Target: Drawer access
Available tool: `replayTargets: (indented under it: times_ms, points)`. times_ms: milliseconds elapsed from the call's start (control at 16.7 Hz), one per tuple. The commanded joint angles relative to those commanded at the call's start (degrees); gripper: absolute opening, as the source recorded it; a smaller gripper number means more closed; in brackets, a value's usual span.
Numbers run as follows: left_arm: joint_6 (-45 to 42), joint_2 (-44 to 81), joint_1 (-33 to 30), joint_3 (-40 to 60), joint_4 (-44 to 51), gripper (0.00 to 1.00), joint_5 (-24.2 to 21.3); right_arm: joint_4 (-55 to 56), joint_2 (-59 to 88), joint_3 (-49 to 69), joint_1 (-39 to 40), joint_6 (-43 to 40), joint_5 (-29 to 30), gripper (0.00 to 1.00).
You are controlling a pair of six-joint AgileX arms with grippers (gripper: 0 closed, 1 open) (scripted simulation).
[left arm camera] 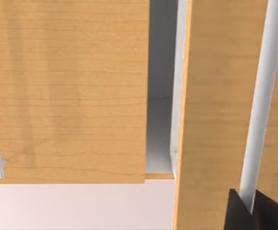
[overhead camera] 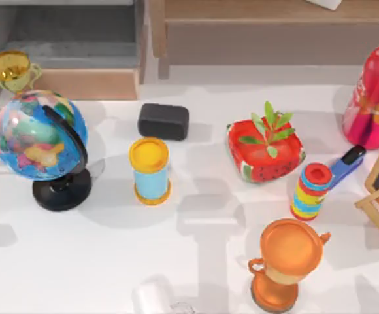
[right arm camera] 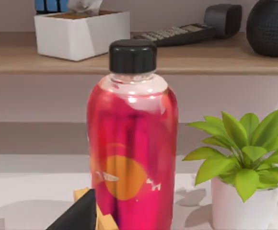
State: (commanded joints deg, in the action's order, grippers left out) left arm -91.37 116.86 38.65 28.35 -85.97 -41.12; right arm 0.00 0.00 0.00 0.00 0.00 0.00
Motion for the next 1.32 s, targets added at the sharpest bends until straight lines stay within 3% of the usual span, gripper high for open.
replayTargets:
  times_ms: [240,1020,1320]
  points:
    - [0.0,-0.2,0.3,-0.5,-0.3,0.0,-0.3,0.0,0.0,0.0,0.0,0.0,0.0,1.0]
    - [0.0,-0.2,0.3,-0.5,-0.3,0.98,-0.3,0.0,0.0,0.0,0.0,0.0,0.0,1.0]
    - [0.0,-0.2,0.3,-0.5,-0.3,1.0,-0.3,0.0,0.0,0.0,0.0,0.0,0.0,1.0]
